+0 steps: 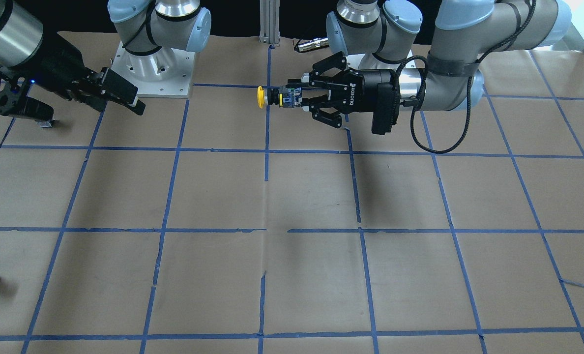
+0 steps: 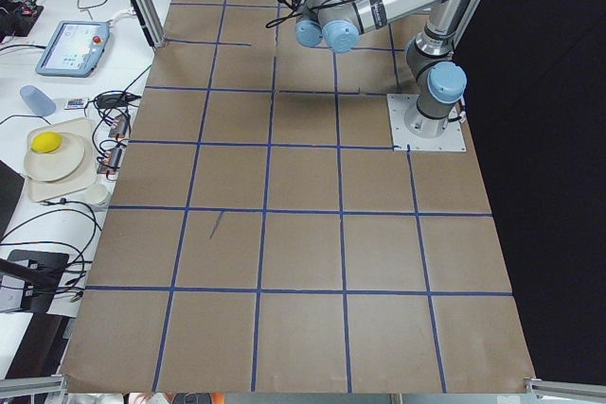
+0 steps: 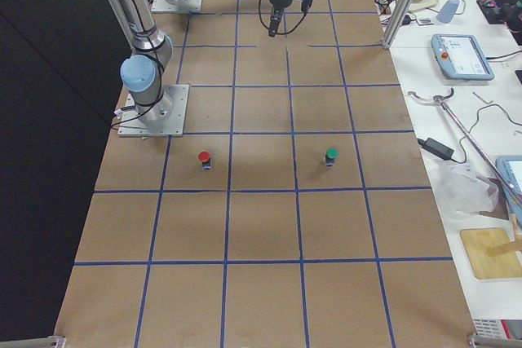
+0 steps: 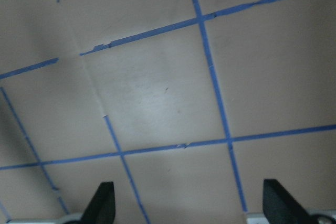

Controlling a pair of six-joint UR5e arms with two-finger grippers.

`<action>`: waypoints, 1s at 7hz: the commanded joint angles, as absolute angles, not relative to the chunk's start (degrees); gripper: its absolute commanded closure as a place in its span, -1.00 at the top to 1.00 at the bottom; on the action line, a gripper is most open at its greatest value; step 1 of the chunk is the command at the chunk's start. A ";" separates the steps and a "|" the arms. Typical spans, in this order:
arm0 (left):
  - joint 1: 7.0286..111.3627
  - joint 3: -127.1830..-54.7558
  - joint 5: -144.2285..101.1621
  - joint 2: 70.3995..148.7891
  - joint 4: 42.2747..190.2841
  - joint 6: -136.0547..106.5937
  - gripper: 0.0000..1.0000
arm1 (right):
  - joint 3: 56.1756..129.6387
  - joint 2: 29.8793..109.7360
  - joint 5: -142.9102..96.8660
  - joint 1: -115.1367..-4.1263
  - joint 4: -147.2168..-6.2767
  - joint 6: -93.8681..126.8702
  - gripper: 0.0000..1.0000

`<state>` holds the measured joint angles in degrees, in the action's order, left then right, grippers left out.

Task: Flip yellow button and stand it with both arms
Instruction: 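Lift the yellow button with the left gripper and carry it toward the right gripper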

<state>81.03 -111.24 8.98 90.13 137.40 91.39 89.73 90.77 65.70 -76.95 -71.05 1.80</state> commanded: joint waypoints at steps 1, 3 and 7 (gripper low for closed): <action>86.89 -113.46 -0.84 87.81 139.12 91.14 -0.73 | 89.82 91.66 46.67 -75.76 -60.08 4.80 1.00; 89.55 -114.78 -7.63 87.37 139.92 91.58 -0.73 | 90.00 91.41 43.07 -75.94 -56.62 14.44 0.99; 92.80 -114.79 -15.17 85.87 141.33 90.79 -0.73 | 90.61 89.83 36.56 -77.16 -55.63 29.88 0.99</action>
<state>91.34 -114.80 -11.75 86.05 141.00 91.08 90.22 90.20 37.54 -76.63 -55.85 28.39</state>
